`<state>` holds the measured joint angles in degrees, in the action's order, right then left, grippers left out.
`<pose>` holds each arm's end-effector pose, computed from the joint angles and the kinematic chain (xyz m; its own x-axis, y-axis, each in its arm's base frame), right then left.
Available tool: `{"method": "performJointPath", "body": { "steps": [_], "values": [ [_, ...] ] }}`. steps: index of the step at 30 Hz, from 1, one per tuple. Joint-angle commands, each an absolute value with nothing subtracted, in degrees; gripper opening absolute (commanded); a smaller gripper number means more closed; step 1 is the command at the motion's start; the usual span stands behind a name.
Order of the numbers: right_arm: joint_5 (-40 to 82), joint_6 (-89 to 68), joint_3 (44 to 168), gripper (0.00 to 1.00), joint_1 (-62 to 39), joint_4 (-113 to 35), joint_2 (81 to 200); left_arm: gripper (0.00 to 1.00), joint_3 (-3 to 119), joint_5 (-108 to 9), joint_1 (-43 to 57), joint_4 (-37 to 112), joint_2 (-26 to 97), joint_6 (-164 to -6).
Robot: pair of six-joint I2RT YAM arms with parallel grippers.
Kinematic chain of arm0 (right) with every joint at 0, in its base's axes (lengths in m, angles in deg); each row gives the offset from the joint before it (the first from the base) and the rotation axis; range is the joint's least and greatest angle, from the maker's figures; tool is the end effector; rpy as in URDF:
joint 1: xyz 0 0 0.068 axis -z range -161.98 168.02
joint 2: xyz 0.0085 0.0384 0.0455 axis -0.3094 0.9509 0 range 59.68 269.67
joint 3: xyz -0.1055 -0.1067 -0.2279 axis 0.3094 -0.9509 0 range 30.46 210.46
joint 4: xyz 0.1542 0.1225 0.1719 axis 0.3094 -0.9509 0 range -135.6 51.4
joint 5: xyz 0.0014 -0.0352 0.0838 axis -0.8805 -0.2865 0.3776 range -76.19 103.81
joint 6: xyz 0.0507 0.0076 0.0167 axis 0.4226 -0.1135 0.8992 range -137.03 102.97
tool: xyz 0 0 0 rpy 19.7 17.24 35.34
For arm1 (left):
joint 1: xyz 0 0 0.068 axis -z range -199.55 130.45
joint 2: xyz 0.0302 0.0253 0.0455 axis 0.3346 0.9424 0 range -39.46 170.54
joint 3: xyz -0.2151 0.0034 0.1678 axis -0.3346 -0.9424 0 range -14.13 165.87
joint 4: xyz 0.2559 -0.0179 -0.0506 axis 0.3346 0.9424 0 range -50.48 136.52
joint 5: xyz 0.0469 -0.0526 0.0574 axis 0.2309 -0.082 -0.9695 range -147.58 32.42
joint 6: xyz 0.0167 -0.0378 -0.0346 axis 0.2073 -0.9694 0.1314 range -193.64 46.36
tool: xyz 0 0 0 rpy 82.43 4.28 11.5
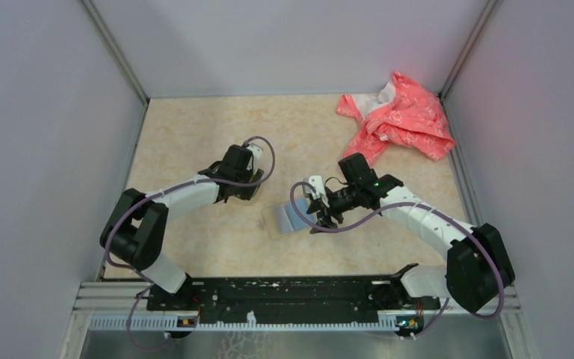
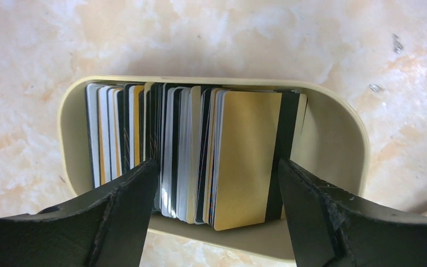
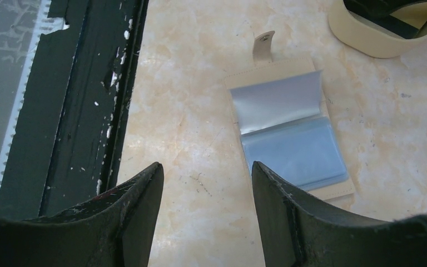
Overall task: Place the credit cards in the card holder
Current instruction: Pick up the credit card from the storage box.
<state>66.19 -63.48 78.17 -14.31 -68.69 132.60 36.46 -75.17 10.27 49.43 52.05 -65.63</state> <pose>0.1912 0.1543 0.2371 0.0342 -0.5020 -0.8642 -0.9909 -0.1295 0.0360 0.2826 -0.1495 0.1786 -0.6231 0.5102 -0.5928 0.3992 0.8592 0.3199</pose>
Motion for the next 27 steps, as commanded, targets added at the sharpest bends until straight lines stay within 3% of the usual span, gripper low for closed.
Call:
{"method": "performJointPath", "body": {
  "steps": [1, 5, 11, 22, 27],
  "values": [
    [68.73, -64.75, 80.12, 0.60, -14.01, -68.65, 132.89, 0.82, 37.72, -83.28, 9.71, 51.31, 53.78, -67.03],
    [68.83, -64.75, 80.12, 0.60, -14.04, -68.67, 132.89, 0.70, 37.89, -83.29, 9.67, 51.14, 52.00, -67.62],
    [68.92, -64.84, 80.21, 0.60, -14.02, -68.89, 132.89, 0.67, 38.34, -83.02, 9.70, 51.49, 50.96, -67.42],
    [69.09, -65.01, 80.38, 0.60, -13.97, -69.16, 132.80, 0.39, 39.20, -81.05, 9.64, 52.93, 51.34, -68.44],
    [69.17, -65.10, 80.38, 0.60, -13.97, -69.28, 132.71, 0.38, 38.40, -75.53, 9.63, 52.21, 49.73, -69.58]
  ]
}}
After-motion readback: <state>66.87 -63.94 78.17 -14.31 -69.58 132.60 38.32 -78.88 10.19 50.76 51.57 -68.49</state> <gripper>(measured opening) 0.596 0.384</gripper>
